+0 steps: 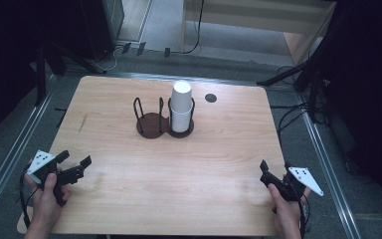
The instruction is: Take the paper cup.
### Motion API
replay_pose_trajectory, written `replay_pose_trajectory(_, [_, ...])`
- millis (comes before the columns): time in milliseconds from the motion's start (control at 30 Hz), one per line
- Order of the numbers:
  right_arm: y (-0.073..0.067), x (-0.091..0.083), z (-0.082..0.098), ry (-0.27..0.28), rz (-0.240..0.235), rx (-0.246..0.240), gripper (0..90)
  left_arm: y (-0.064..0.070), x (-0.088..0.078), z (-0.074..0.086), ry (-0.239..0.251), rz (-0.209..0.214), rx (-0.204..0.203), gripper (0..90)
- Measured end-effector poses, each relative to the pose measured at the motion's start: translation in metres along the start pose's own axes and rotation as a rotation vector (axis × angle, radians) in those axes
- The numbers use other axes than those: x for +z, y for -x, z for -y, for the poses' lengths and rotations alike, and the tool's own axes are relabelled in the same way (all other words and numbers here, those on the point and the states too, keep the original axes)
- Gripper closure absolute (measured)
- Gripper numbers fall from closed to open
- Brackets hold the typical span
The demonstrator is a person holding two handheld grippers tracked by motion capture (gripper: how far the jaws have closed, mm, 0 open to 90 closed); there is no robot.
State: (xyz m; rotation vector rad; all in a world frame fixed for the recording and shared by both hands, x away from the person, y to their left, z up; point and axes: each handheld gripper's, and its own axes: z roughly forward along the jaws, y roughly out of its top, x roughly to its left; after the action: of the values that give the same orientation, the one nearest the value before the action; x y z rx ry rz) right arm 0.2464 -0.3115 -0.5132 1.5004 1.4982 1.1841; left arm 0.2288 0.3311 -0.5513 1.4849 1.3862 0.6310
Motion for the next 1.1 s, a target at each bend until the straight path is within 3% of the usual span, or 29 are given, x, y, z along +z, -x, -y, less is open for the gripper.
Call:
replay_pose_trajectory(300, [-0.017, 0.009, -0.021, 0.009, -0.036, -0.033, 12.7, -0.001, -0.001, 0.0, 0.003, 0.005, 0.0, 8.9])
replay_pose_trajectory(733, [-0.054, 0.032, -0.04, -0.01, -0.1, -0.077, 12.8, 0.0, 0.001, 0.0, 0.003, 0.005, 0.006, 8.9])
replay_pose_trajectory(1100, [-0.078, 0.042, -0.051, -0.011, -0.133, -0.109, 12.8, 0.001, 0.001, 0.0, -0.001, 0.002, 0.012, 8.9])
